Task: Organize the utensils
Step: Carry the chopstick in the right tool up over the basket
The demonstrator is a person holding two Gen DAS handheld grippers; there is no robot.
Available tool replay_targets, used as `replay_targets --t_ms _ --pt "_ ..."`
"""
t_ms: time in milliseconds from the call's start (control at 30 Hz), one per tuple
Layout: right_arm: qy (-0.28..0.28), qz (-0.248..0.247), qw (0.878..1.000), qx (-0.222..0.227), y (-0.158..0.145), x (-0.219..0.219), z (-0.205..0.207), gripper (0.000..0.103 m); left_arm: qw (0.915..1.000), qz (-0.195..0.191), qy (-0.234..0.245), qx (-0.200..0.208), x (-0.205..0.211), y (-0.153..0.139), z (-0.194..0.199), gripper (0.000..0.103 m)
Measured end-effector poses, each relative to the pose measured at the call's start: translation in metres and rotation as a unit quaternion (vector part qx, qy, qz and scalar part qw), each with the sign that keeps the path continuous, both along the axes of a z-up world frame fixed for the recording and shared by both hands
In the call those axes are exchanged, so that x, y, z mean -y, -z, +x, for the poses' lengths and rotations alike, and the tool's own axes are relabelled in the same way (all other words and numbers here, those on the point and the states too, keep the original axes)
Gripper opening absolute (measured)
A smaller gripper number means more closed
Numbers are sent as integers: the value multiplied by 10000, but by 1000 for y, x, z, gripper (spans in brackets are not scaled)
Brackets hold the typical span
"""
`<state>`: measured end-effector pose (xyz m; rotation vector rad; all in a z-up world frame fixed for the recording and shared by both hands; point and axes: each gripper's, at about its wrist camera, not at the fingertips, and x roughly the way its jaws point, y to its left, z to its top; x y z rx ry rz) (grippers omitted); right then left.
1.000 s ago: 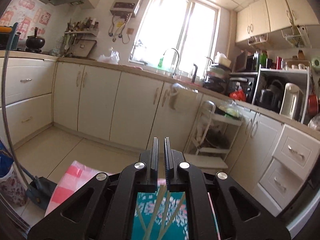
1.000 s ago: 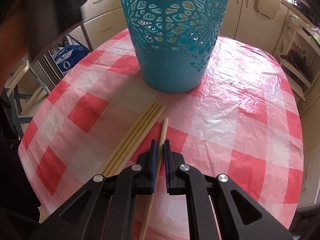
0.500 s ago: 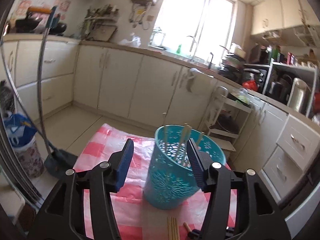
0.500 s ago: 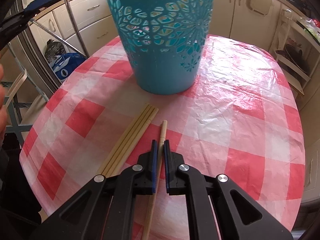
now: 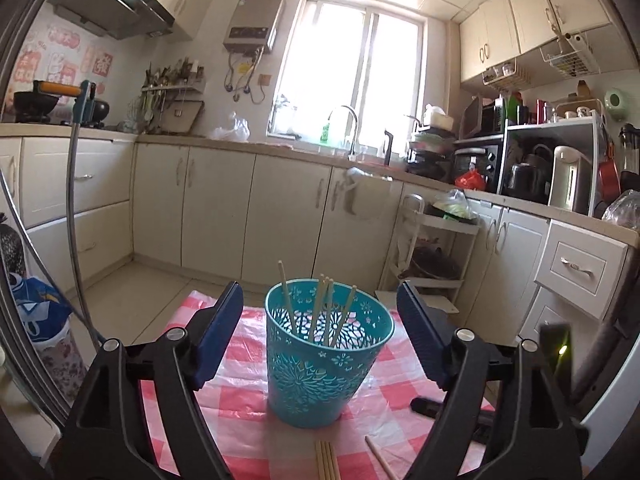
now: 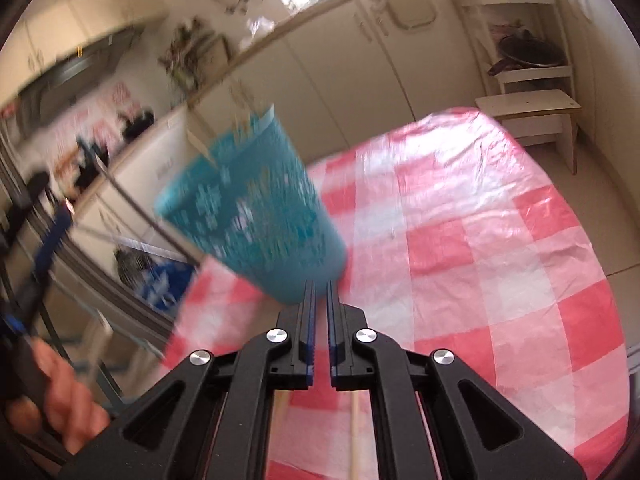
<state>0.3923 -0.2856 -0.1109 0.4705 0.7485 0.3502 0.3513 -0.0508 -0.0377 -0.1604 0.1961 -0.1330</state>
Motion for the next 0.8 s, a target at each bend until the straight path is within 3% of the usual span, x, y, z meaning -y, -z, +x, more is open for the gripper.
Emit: replay_targets --t_ms 100,200,367,500,567,633,700,800 --pt "357 796 9953 426 -25 14 1 6 9997 -117 -113 177 -2 -3 -5 76" --pt "656 1540 9810 983 -48 20 7 6 9988 -118 -237 423 -3 -7 -12 77" --pt "857 2621 9473 1632 -67 19 26 6 9960 -48 -419 793 -10 -13 -19 81" --pt "897 3284 9153 2151 -77 17 47 6 9955 -46 -526 788 -19 -15 -12 81" --pt "906 3619 9033 2120 -74 21 61 6 9957 -39 -576 727 -24 -16 -5 81" --pt "923 3638 9083 1849 -66 24 72 6 9961 -82 -640 600 -30 -16 1 81" --pt "830 3373 9246 1563 -61 30 71 6 9964 -202 -670 480 -39 -18 5 81" --pt "544 2001 9716 1137 -69 34 57 8 9962 -305 -698 422 -51 -22 6 82"
